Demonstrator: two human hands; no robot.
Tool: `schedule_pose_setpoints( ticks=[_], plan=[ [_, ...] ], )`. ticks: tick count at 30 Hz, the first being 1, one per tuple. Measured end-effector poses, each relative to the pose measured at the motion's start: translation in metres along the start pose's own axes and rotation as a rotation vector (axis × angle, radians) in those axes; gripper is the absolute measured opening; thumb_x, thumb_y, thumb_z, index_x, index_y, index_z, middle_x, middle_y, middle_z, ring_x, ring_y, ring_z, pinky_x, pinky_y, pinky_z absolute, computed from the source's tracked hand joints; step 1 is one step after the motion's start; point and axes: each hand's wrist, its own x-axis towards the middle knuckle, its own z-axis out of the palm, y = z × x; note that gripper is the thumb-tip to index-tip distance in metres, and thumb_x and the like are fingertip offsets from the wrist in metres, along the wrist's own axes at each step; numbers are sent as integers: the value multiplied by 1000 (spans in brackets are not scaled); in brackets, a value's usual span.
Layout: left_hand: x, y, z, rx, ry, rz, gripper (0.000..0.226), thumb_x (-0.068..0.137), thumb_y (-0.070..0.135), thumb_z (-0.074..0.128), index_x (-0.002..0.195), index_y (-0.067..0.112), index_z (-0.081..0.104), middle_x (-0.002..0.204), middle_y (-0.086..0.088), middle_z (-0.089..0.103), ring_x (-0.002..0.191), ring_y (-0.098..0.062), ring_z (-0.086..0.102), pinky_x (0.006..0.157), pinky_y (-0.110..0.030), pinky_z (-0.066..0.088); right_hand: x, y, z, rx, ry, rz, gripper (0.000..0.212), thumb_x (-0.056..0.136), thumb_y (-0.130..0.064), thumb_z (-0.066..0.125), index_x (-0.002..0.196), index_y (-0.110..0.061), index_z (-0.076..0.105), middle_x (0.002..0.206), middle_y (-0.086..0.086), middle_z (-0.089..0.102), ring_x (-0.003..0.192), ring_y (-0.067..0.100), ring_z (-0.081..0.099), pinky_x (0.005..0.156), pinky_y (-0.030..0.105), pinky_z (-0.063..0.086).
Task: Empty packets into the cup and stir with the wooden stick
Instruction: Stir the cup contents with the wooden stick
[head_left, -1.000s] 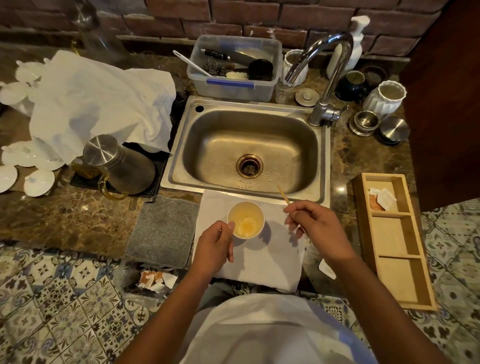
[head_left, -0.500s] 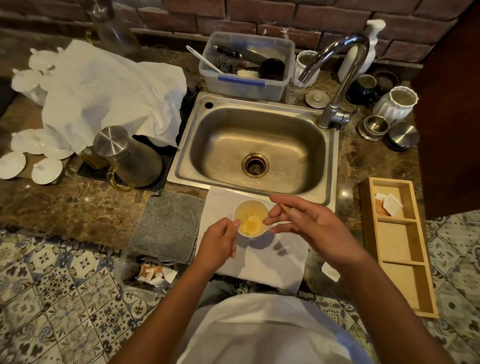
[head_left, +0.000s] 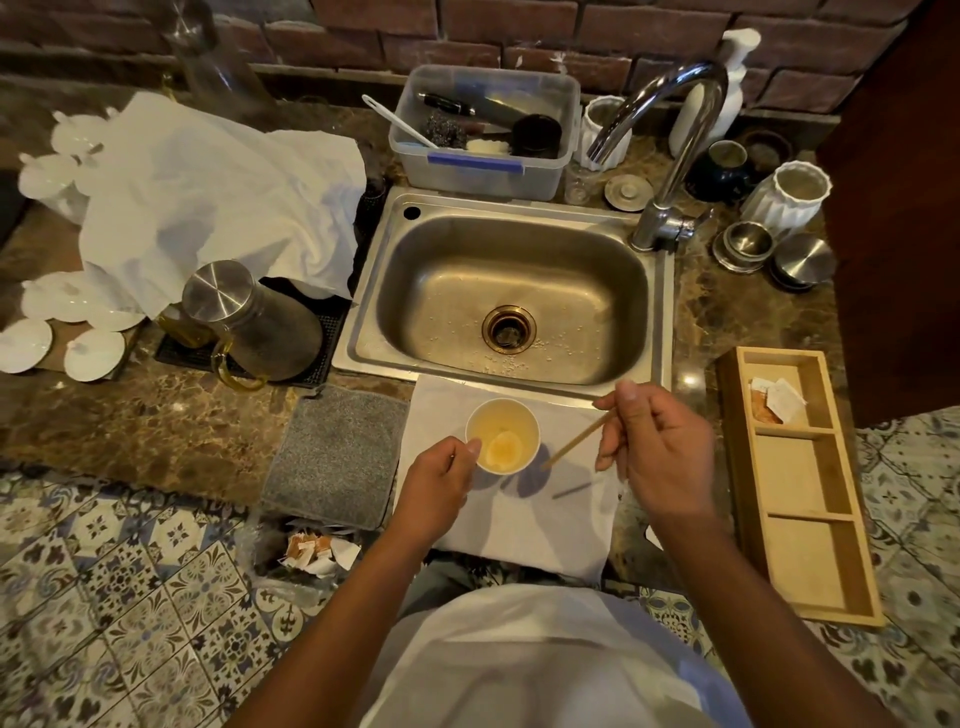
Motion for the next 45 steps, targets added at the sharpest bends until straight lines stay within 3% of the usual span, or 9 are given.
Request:
schedule_pose_setpoints(
  ticks=[5,10,14,19,23,27,32,38,45],
  plan=[
    [-1,2,0,2,2,8,39,102,34,54,69,15,50,59,1,48,54,-12,40,55,-34,36,4,24,16,69,40,207,34,103,-27,53,93,-1,72,60,9,70,49,19,66,43,27,52],
    [-2,1,1,-15,-8,15,38,103,33,54,70,14,50,58,2,47,51,-12,39,51,-30,35,3,46,13,-145,80,237,27,100,-32,61,85,-14,73,64,7,74,53,19,69,48,30,56],
    [-1,-4,0,-28,-8,19,41,103,36,54,63,27,49,54,11,46,48,-9,38,50,-30,33,0,47,-6,-360,-48,148,27,95,-34,67,76,-15,72,59,3,70,52,19,67,51,31,55],
    [2,-8,0,-23,-13,42,41,101,39,54,61,33,50,53,12,47,53,-11,39,53,-34,34,-1,49,-27,-545,-331,63,20,100,-30,59,94,-19,75,69,-4,75,60,6,71,59,27,60],
    [4,-10,0,-50,-33,38,37,94,51,55,63,32,52,55,12,47,55,-12,39,55,-37,34,-5,49,-33,-575,-420,74,21,104,-21,54,101,-17,74,75,-6,76,60,5,72,60,20,57],
    [5,-12,-1,-74,-38,43,38,89,59,55,64,29,53,56,12,48,55,-12,40,56,-37,35,-9,47,-32,-497,-265,135,14,98,-21,65,95,-26,78,73,-7,77,58,8,71,56,18,55],
    [6,-13,-2,-73,-38,52,41,88,59,55,65,25,54,56,10,49,54,-12,41,55,-37,35,-4,40,-26,-400,-111,204,11,94,-25,71,88,-19,78,67,-1,75,51,19,67,50,23,53],
    [6,-14,-3,-65,-51,65,38,91,57,55,64,30,54,55,11,49,54,-13,41,55,-37,35,1,29,-26,-542,-289,151,9,90,-26,76,87,-19,80,62,-4,73,48,2,61,49,14,46],
    [6,-12,-3,-59,-40,37,39,87,62,56,62,32,53,56,11,49,58,-15,42,59,-39,36,13,14,-27,-722,-599,57,8,92,-26,73,93,-23,80,65,-9,76,51,5,65,58,22,54]
  ],
)
